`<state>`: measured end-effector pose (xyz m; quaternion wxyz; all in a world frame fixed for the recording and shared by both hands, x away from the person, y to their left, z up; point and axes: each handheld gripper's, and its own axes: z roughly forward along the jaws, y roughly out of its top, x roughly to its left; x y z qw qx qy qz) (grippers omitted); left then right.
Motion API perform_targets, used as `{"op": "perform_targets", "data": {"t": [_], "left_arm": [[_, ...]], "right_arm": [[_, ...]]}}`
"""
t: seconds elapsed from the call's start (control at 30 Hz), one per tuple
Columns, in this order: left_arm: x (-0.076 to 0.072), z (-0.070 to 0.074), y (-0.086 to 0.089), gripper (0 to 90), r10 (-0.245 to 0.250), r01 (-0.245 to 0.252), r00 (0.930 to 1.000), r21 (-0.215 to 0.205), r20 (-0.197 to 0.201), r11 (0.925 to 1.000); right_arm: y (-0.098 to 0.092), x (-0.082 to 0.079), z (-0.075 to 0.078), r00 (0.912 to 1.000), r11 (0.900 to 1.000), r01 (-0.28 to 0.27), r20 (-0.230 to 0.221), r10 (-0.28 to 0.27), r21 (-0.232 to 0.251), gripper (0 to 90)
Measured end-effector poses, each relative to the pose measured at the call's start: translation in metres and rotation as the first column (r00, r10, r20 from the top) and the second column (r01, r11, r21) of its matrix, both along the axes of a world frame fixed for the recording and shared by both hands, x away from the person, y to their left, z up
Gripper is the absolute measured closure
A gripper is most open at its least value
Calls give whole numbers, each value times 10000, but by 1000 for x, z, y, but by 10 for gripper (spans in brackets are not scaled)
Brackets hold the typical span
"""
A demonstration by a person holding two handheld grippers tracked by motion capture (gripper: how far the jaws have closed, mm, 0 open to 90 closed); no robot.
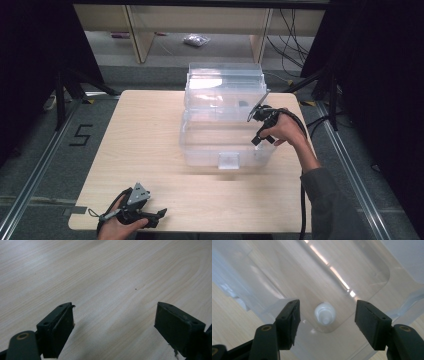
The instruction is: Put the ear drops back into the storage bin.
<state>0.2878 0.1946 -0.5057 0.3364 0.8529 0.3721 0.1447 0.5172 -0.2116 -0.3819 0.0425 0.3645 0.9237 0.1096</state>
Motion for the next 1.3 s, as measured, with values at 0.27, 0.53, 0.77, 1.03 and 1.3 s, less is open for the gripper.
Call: {"op": "perform_targets", "data": {"t": [0.27, 0.53, 0.77, 1.03, 1.3], "left_arm": [[0, 1, 1, 151, -53, 53, 10000, 17, -6, 10000], [-1, -1, -2, 152, 175, -175, 9998, -352, -12, 9992], [-1, -1, -3, 151, 276, -273, 9996, -423, 70, 9987], [-1, -2, -3, 151, 244, -242, 9997, -444, 33, 9987], [0, 1, 0, 151, -58, 58, 10000, 30, 5, 10000]], "right_arm": [[-1, -4, 5, 9997, 9998, 29, 240, -34, 197, 348], [-3, -7, 11, 9988, 9993, -17, 480, -2, 379, 337], [-2, -13, 17, 9971, 9987, -15, 760, -24, 506, 313], [0, -18, 21, 9952, 9975, 62, 970, -130, 698, 282], [0, -25, 26, 9941, 9959, 107, 1070, -203, 899, 279]]}}
